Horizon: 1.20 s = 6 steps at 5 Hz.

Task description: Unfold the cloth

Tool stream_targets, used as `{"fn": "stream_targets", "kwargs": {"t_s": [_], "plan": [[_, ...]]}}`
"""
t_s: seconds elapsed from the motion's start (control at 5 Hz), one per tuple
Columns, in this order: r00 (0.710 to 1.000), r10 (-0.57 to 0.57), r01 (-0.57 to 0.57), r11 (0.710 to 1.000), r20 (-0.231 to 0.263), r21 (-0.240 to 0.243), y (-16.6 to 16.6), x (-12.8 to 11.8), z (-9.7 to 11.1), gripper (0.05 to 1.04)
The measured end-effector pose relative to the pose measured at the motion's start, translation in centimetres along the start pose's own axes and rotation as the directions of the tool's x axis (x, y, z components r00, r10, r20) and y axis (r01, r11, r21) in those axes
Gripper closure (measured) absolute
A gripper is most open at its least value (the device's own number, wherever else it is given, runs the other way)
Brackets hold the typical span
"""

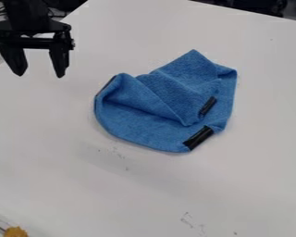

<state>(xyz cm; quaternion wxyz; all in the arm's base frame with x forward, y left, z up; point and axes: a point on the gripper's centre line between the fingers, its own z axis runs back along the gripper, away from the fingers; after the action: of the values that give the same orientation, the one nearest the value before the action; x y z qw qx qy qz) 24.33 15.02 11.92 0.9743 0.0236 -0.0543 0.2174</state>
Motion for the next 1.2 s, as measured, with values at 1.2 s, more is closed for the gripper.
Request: {"fn": "stream_targets", "kwargs": {"t_s": [1.2], "plan": [[0.543, -0.839, 0.835, 0.539, 0.010, -0.114, -9.7, 7.0, -5.0, 0.084]]}}
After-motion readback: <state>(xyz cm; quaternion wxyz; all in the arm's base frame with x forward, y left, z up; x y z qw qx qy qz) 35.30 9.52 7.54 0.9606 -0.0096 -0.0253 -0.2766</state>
